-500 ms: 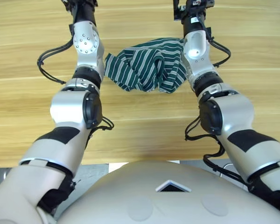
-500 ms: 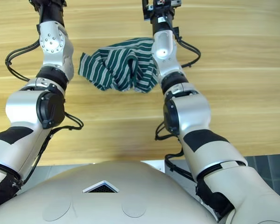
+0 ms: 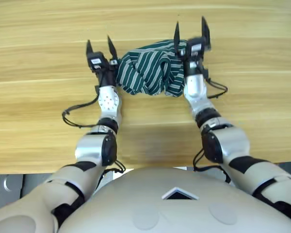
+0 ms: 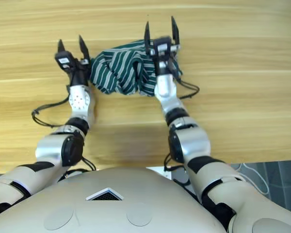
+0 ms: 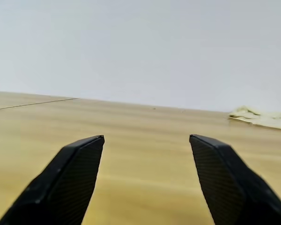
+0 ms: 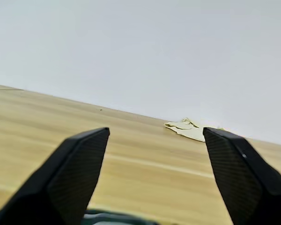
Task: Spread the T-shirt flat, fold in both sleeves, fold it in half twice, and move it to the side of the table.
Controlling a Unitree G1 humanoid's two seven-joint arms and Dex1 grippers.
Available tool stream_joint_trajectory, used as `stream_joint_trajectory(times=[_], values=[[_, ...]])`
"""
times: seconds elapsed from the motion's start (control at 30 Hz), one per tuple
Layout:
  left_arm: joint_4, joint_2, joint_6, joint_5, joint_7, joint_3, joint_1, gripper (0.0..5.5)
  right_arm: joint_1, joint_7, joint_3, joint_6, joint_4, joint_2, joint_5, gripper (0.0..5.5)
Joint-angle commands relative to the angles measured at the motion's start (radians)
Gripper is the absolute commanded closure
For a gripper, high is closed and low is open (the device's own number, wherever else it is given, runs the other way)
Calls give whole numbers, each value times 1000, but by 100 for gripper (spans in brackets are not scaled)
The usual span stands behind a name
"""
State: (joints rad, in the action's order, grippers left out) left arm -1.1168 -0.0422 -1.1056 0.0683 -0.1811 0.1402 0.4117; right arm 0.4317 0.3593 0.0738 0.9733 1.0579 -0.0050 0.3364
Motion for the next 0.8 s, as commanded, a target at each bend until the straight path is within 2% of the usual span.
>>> stream_joint_trajectory(times=[0.03,0.17,0.27,0.33,0.4,0.47,0.57,0.63,0.8], values=[[91,-45,-53,26,-4,-31,-132,209,-159,41,41,2,-170,-43,85,182],[247,45,34,-29,22,2,-129,209,-193,-135,-37,-94,-250,-73,-155,182],[321,123,203,-133,86,45,-28,209,-194,-240,-119,-196,-384,-161,-302,182],[199,154,207,-107,80,45,41,209,-162,-167,-128,-187,-302,-198,-224,182],[102,112,287,-152,70,70,78,209,-122,-130,-127,-257,-283,-125,-233,182],[90,55,265,-126,55,41,81,209,-67,-61,-65,-269,-289,-78,-128,182],[46,13,248,-54,72,-26,97,209,52,66,-29,-332,-147,-20,-42,182],[55,32,218,-18,66,-45,84,209,74,127,1,-327,-109,-11,10,182],[45,90,200,-22,63,-25,74,209,-1,90,-32,-268,-83,-32,-51,182]])
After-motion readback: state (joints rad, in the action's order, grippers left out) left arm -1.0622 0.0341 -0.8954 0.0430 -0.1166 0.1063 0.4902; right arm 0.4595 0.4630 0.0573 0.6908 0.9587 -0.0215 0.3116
